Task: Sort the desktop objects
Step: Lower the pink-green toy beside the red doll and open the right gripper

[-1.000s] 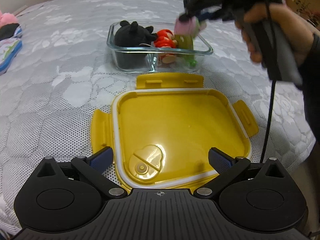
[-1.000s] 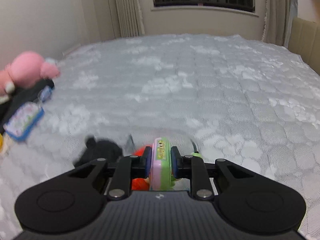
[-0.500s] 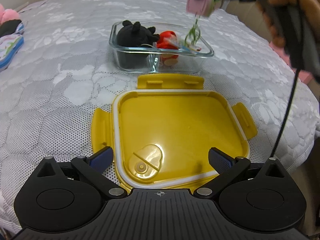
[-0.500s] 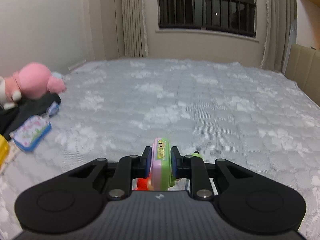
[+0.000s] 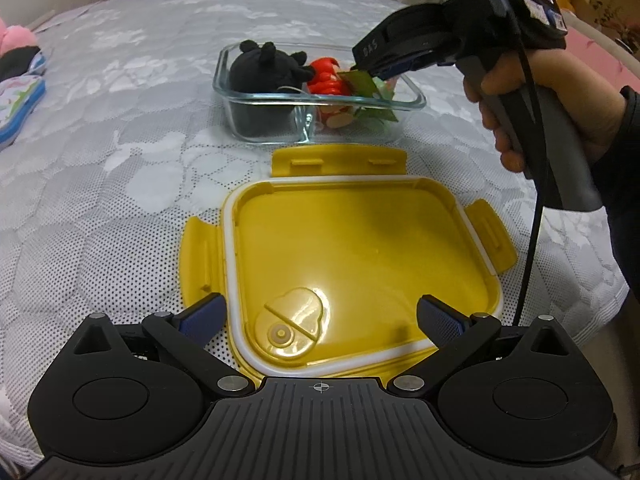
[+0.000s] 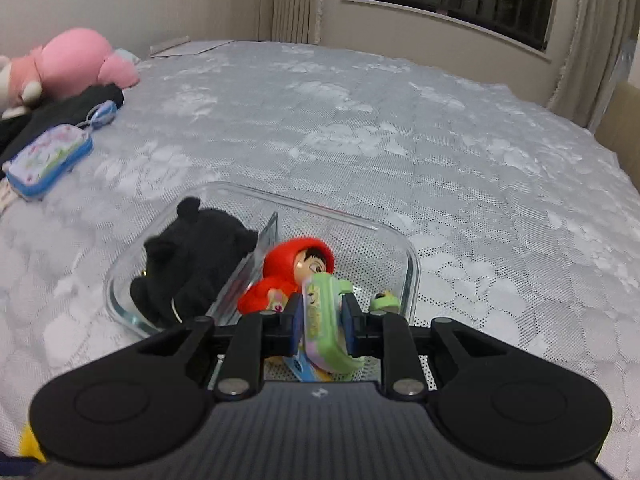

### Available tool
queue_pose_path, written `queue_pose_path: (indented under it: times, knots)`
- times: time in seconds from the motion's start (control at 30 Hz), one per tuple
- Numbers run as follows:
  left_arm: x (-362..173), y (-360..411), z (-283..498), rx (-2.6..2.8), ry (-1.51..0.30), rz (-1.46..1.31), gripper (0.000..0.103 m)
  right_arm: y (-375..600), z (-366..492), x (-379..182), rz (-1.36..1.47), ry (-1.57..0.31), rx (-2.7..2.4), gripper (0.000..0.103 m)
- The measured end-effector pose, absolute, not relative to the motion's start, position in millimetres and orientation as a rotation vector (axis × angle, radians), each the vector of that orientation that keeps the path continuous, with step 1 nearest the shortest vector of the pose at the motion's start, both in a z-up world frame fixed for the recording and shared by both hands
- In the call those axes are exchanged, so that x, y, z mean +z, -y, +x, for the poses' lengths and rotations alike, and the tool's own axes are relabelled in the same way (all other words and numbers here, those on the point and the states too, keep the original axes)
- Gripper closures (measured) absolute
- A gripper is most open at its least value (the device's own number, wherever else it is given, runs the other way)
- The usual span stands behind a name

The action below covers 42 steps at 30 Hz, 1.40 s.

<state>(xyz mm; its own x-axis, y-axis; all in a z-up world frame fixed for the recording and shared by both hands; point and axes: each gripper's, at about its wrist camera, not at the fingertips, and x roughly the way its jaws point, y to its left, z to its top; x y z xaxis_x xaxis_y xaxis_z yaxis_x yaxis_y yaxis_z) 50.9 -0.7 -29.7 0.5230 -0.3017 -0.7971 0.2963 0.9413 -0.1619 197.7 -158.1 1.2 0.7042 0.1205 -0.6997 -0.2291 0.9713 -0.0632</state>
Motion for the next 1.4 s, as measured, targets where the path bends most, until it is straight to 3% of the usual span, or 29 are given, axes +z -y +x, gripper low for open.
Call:
queue_pose_path:
  times: [0.2,0.33,0.43,0.5,0.6,0.63,0.67,0.73,0.87,1.03,1.2,1.4]
  knots:
    - [-30.3,2.3,50.9,-0.356,-0.956,0.002,0.0,166.8,191.5,20.1,-0.112,-0.707,0.181,0.078]
    - [-30.1,1.8,51.6,-0.353,-0.956,-0.009,0.0,176.3,187.0,40.8,-0.06,-0.662,0.185,0.071]
    - [-30.0,2.5,51.5,-0.352,-0.955,-0.007,0.0,177.4,185.9,47.7,-0.035,-0.705,0.241,0.057]
    - [-29.9,2.9,51.3,-0.351,-0.955,-0.006,0.0,172.9,186.1,42.2,-0.032,-0.767,0.291,0.056]
    - [-29.8,3.4,51.0,-0.351,-0.955,-0.003,0.0,162.8,186.4,28.8,-0.084,-0.803,0.291,0.063]
    - [-29.7,3.4,50.9,-0.352,-0.956,-0.002,0.0,158.2,187.6,23.1,-0.127,-0.809,0.273,0.069]
    - [-29.6,3.4,50.7,-0.353,-0.956,0.0,0.0,154.4,188.8,17.7,-0.166,-0.815,0.256,0.085]
    - [-29.5,3.1,50.5,-0.354,-0.956,-0.001,0.0,152.1,190.9,11.3,-0.197,-0.801,0.233,0.095]
    - [-29.7,2.9,50.6,-0.353,-0.956,-0.003,0.0,151.4,197.8,6.1,-0.184,-0.77,0.194,0.095]
    - [-30.0,1.7,50.3,-0.359,-0.955,-0.006,0.0,168.0,213.3,10.1,0.012,-0.894,0.268,0.09]
    - [-30.6,1.9,49.9,-0.358,-0.952,-0.006,0.0,185.5,201.4,38.1,-0.029,-0.753,0.158,0.084]
    - [-30.6,1.9,51.0,-0.353,-0.952,-0.015,0.0,201.9,205.6,36.3,-0.032,-0.805,0.125,0.084]
